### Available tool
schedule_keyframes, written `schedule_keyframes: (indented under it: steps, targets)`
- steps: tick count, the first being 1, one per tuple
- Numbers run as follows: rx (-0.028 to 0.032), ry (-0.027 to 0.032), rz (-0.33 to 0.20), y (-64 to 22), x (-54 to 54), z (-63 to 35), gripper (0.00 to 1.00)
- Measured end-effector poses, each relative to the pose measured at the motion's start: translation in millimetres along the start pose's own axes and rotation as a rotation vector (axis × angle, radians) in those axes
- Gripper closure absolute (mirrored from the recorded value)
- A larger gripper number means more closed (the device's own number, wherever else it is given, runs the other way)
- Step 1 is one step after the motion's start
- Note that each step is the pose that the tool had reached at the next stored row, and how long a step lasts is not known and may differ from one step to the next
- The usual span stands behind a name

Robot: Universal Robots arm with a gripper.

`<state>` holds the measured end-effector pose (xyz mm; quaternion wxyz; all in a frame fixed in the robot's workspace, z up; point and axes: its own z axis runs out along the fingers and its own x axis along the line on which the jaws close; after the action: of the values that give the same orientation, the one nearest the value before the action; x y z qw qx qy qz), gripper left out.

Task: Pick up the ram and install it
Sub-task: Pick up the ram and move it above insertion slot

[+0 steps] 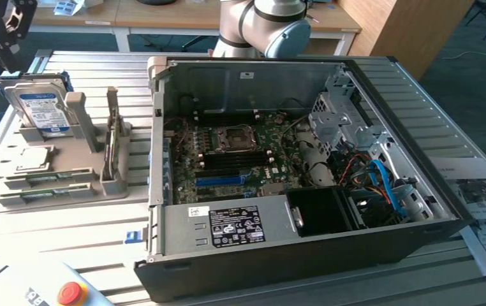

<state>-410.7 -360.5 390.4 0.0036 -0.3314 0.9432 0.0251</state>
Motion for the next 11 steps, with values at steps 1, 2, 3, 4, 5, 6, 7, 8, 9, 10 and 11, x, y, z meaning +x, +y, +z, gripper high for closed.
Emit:
schedule_keyframes:
  steps: [1,2,3,4,5,6,7,8,9,10,11]
  targets:
    - [-0.0003,0.0006,-0.013,0.0,0.0,0.0,0.90]
    - [-0.0006,0.0012,-0.026,0.0,0.0,0.0,0.90]
    - [-0.0009,0.0017,-0.038,0.0,0.0,0.0,0.90]
    - [-0.0012,0.0023,-0.052,0.0,0.0,0.0,0.90]
    - [-0.0015,0.0030,-0.064,0.0,0.0,0.0,0.90]
    - [-0.0019,0.0036,-0.077,0.0,0.0,-0.1,0.90]
    - [-0.0021,0.0041,-0.090,0.0,0.0,0.0,0.90]
    - [-0.0024,0.0047,-0.102,0.0,0.0,0.0,0.90]
    - [-0.0027,0.0052,-0.115,0.0,0.0,0.0,0.90]
    - [-0.0030,0.0058,-0.129,0.0,0.0,0.0,0.90]
    - [-0.0033,0.0065,-0.141,0.0,0.0,0.0,0.90]
